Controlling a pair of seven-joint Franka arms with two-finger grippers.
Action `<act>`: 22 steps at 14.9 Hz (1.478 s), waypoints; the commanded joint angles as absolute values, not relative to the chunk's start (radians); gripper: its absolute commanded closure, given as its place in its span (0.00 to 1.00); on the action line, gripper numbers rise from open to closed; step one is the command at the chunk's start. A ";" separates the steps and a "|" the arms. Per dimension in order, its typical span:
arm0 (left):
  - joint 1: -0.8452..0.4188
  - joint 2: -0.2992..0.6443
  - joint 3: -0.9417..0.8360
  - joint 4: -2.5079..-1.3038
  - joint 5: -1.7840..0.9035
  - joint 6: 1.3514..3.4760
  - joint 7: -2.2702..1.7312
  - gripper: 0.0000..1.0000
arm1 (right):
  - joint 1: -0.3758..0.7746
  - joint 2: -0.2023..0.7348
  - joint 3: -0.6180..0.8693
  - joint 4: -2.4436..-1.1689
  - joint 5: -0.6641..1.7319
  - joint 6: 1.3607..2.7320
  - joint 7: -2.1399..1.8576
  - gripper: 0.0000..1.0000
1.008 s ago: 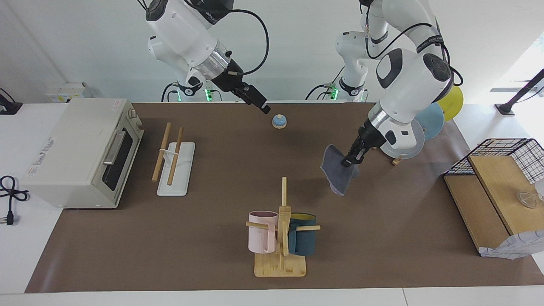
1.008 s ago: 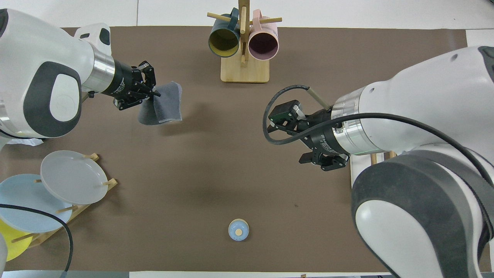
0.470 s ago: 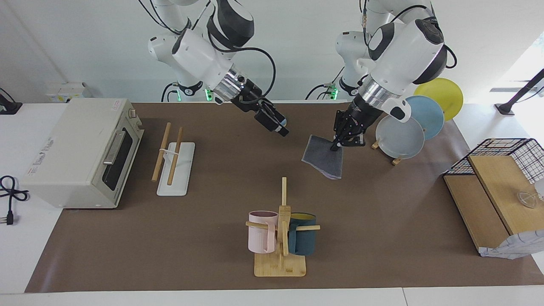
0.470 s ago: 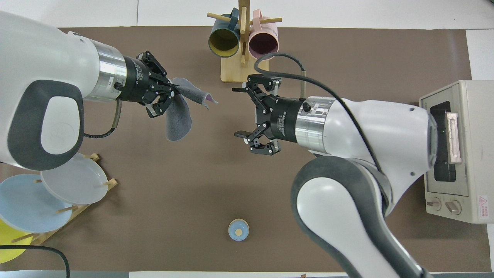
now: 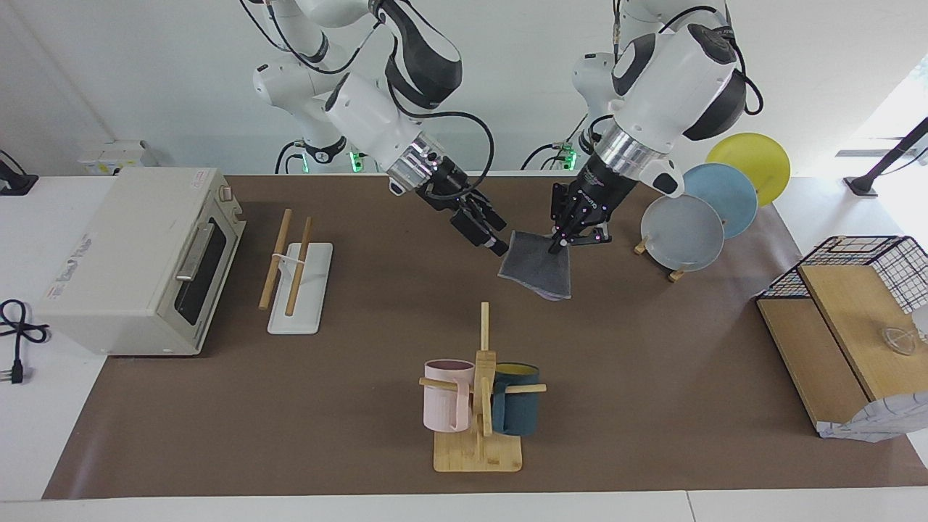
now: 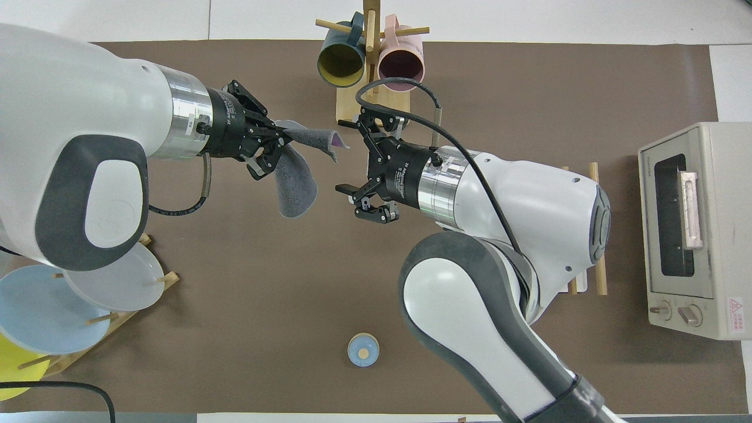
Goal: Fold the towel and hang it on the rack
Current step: 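Carry the towel toward the right gripper while the right gripper reaches it, then grasp the towel with the right gripper and open the left gripper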
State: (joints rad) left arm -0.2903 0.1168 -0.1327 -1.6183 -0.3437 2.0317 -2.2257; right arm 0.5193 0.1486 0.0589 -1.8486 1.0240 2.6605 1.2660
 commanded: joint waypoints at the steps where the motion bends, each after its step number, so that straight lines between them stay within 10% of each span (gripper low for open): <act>1: -0.299 0.084 -0.126 -1.660 -0.359 2.057 -2.258 1.00 | 0.515 0.224 0.063 -1.749 1.051 2.683 1.233 0.00; 8: -0.314 0.075 -0.124 -1.683 -0.359 2.072 -2.273 1.00 | 0.531 0.247 0.064 -1.740 1.042 2.736 1.198 0.00; 11: -0.321 0.071 -0.124 -1.689 -0.359 2.077 -2.276 1.00 | 0.541 0.252 0.063 -1.743 1.042 2.741 1.168 0.29; 15: -0.321 0.069 -0.124 -1.690 -0.359 2.077 -2.278 1.00 | 0.551 0.252 0.064 -1.750 1.042 2.738 1.141 0.99; 22: -0.321 0.063 -0.124 -1.693 -0.357 2.077 -2.292 1.00 | 0.548 0.252 0.063 -1.747 1.042 2.718 1.129 1.00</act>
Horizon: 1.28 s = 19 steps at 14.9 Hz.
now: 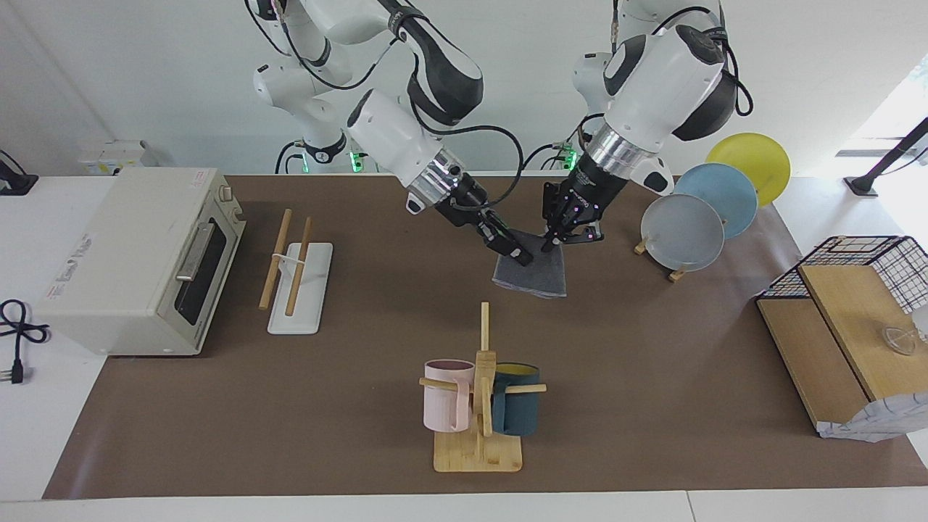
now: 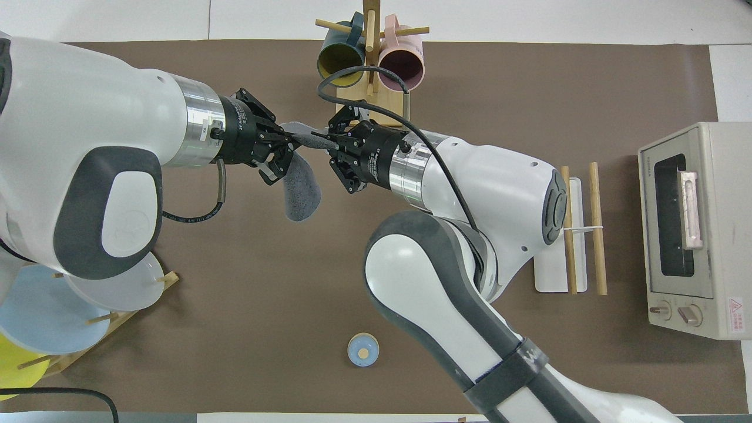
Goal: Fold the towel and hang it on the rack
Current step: 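Grasp the towel with the right gripper and open the left gripper, then carry the towel to the dowel rack with the right gripper while the left retracts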
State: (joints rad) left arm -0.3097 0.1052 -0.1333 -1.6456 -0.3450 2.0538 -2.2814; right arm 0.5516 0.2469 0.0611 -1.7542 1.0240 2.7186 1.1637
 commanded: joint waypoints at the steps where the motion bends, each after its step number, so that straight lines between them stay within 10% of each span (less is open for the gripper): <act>1: -0.322 0.058 -0.124 -1.700 -0.357 2.079 -2.283 1.00 | 0.548 0.250 0.063 -1.749 1.040 2.714 1.126 1.00; 2: -0.331 0.055 -0.124 -1.704 -0.357 2.085 -2.281 1.00 | 0.548 0.249 0.063 -1.749 1.035 2.691 1.112 1.00; 4: -0.341 0.055 -0.124 -1.707 -0.350 2.088 -2.275 0.00 | 0.546 0.244 0.060 -1.750 1.023 2.652 1.062 1.00; 19: -0.013 0.017 -0.115 -1.782 -0.344 1.982 -0.995 0.00 | 0.169 -0.096 0.052 -2.040 0.306 1.932 0.523 1.00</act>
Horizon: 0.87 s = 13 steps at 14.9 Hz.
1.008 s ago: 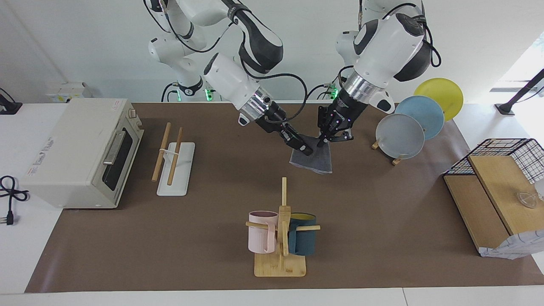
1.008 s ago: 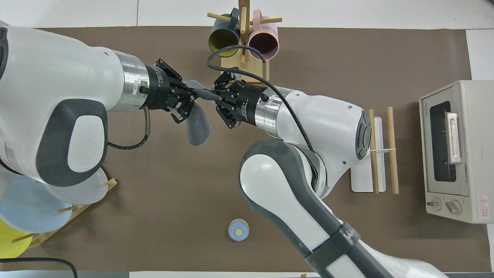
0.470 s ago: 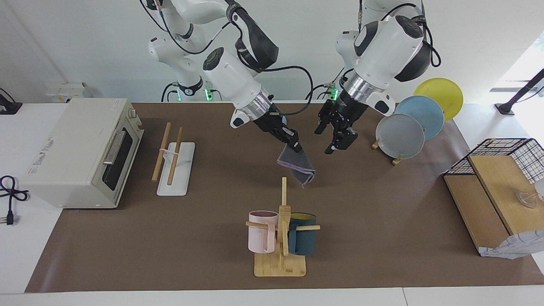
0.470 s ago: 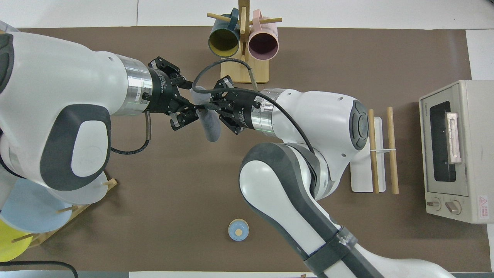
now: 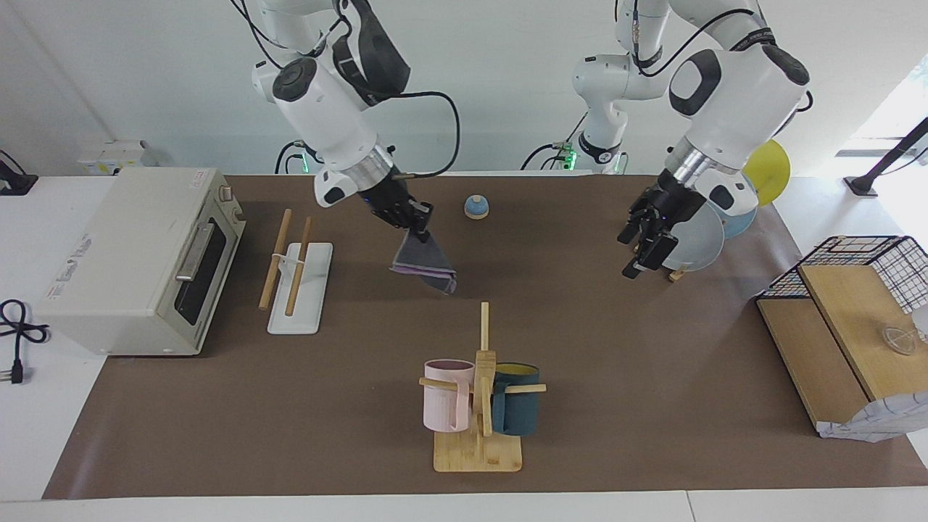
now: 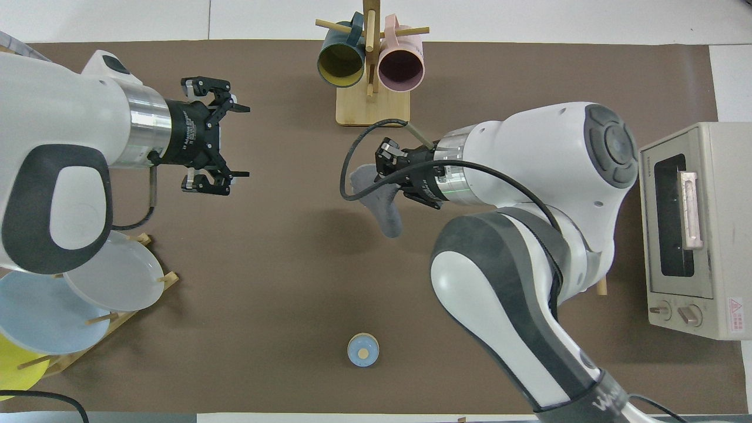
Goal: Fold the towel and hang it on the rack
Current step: 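Carry the towel to the dowel rack with the right gripper while the left retracts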
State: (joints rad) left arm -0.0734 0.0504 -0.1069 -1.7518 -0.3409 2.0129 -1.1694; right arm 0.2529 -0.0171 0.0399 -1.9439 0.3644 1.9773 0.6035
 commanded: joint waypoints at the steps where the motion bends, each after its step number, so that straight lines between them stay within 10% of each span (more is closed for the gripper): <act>1: 0.009 0.017 -0.115 -1.782 -0.344 1.979 -0.917 0.00 | 0.134 -0.106 0.052 -2.043 0.287 1.896 0.464 1.00; 13: 0.106 0.026 -0.110 -1.677 -0.048 1.777 -0.132 0.00 | -0.095 -0.150 0.052 -2.089 -0.018 1.865 -0.064 1.00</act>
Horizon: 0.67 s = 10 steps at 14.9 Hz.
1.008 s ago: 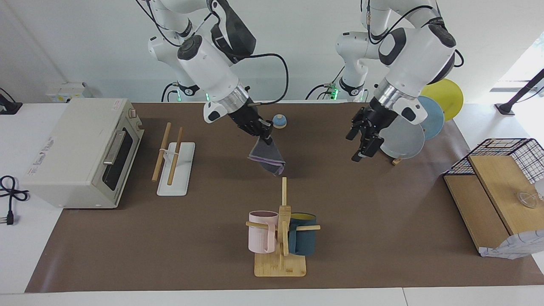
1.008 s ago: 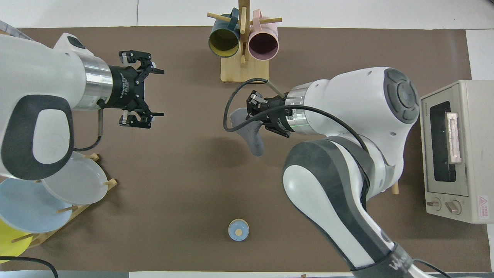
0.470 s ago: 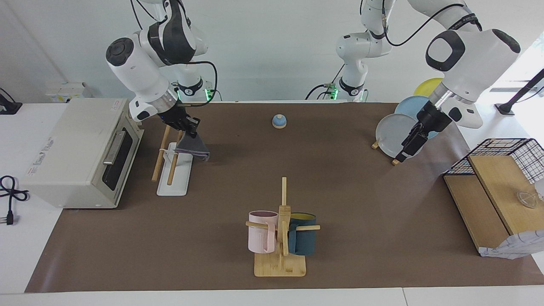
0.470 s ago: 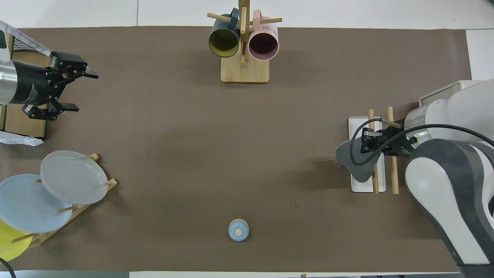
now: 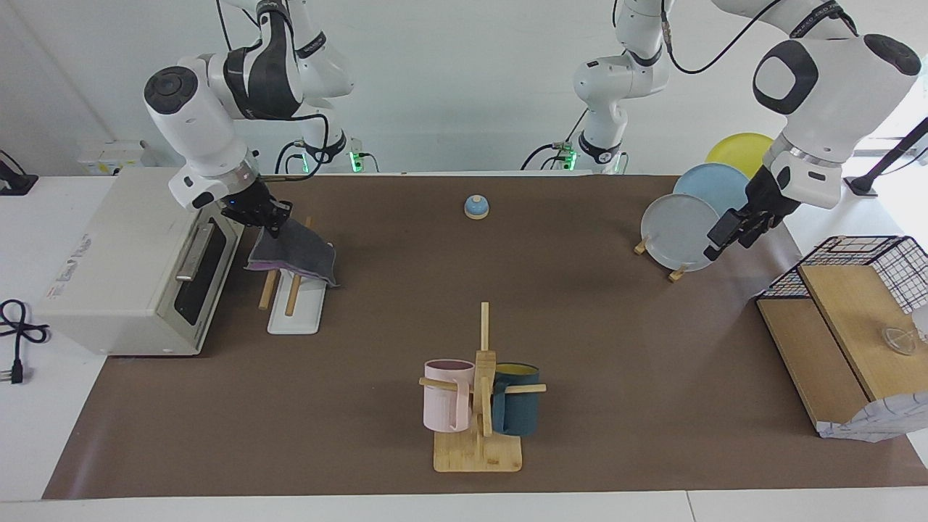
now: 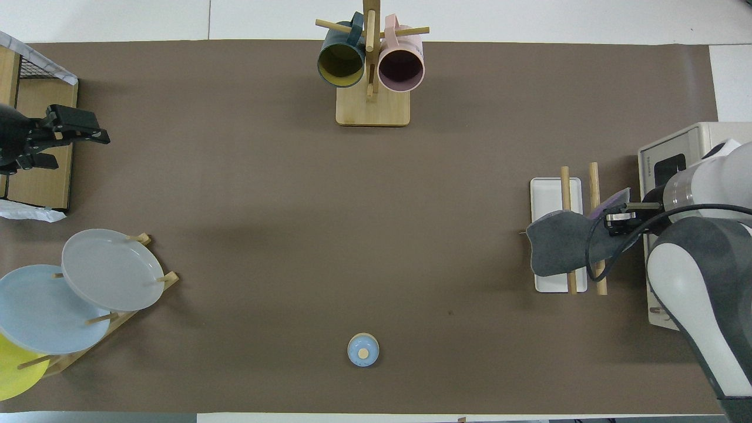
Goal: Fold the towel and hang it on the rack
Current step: 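Carry the towel to the dowel rack with the right gripper while the left retracts, then drape the towel over the dowels and open the right gripper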
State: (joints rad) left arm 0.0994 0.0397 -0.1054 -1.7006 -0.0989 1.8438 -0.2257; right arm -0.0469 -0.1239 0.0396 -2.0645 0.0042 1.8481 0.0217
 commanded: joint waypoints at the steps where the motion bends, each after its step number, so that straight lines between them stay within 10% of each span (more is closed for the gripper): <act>1: 0.106 0.022 -0.109 -1.672 -0.031 1.747 -0.070 0.00 | -0.104 -0.150 0.051 -2.088 -0.029 1.865 -0.084 1.00; 10: 0.077 -0.055 -0.092 -1.670 0.034 1.618 -0.034 0.00 | -0.123 -0.153 0.052 -2.094 -0.069 1.867 -0.147 1.00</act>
State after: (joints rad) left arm 0.0960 -0.0164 -0.0975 -1.6684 0.0168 1.6585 0.0002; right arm -0.1110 -0.1293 0.0438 -2.0673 -0.0493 1.8490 -0.1225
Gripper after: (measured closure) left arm 0.000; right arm 0.978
